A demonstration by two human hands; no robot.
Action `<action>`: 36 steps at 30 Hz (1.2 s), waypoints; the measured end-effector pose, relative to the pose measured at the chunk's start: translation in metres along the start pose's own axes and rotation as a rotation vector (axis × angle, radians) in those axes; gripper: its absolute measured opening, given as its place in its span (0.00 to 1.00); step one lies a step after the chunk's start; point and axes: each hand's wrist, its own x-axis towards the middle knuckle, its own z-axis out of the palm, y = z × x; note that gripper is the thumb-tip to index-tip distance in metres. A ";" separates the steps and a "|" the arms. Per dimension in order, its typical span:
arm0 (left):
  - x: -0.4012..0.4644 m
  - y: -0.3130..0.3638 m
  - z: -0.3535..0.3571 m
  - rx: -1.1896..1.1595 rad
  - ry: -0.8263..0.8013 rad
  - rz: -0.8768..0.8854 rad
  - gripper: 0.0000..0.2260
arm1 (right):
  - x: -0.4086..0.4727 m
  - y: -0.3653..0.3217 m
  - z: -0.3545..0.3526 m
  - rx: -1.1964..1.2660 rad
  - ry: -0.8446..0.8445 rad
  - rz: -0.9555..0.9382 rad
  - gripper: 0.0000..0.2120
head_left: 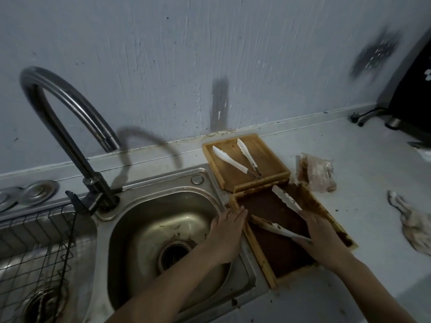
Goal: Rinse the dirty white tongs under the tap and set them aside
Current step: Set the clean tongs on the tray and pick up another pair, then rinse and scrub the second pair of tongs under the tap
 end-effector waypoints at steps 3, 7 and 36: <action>0.001 -0.001 -0.002 -0.102 -0.019 -0.015 0.34 | 0.004 0.002 0.000 0.067 0.007 0.028 0.34; 0.004 -0.001 -0.007 -0.369 -0.037 -0.031 0.31 | 0.007 0.004 0.001 0.111 0.007 -0.004 0.24; -0.130 -0.167 -0.128 -0.519 1.023 -0.583 0.11 | 0.032 -0.244 0.024 1.417 -0.786 0.296 0.11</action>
